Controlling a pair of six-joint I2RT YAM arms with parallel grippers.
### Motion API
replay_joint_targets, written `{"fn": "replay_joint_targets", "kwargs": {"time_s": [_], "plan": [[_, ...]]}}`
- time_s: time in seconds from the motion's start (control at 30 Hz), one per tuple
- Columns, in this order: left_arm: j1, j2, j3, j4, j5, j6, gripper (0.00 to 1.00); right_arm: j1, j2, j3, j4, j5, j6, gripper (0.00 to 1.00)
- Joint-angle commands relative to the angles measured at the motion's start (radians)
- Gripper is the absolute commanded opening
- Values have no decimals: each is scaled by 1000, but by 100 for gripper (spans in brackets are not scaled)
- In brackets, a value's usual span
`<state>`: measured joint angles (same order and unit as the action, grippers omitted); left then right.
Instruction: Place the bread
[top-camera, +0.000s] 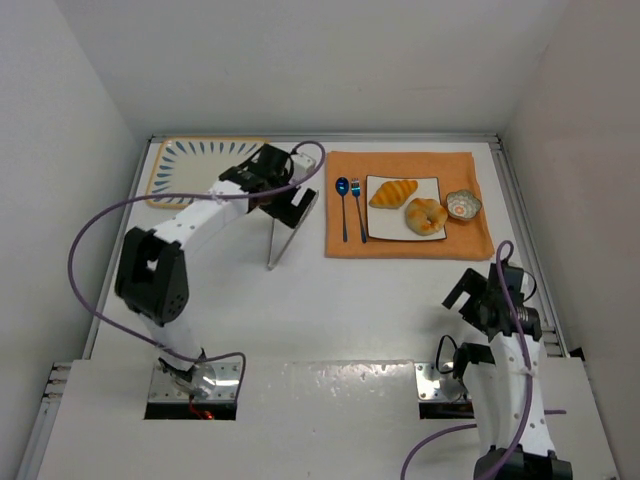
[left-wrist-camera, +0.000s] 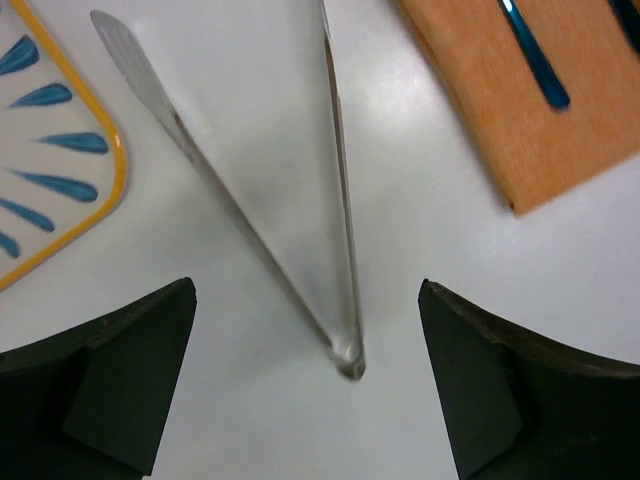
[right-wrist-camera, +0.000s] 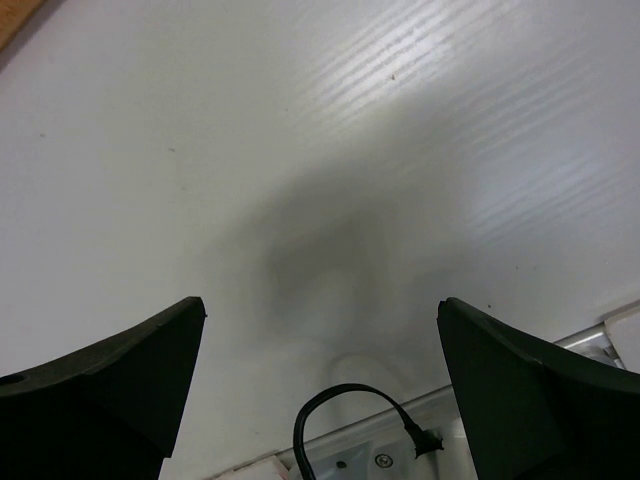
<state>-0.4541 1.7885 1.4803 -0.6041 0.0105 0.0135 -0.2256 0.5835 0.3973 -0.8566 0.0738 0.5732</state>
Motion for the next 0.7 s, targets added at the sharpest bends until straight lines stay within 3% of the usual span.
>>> {"fn": "replay_joint_targets", "kwargs": {"time_s": [0.0,0.03,0.1,0.2,0.43,0.67], "plan": [[-21,-187,-162,-83,14,314,99,5,-31,-8,66,-25,2,100],[-21,-233,-225,-83,0,315,99,3,-56,-11,76,-28,-9,100],[-21,-332,-343,-83,-33,454,99,3,-40,-15,103,-28,-16,100],[-8,-357,-535,-71,-58,482,99,3,-47,-29,128,-37,-29,100],[2,-423,-614,43,-24,346,99,3,-56,-35,123,-42,-73,100],[-8,-423,-635,43,-43,316,99,3,-83,-54,146,-65,-81,100]]}}
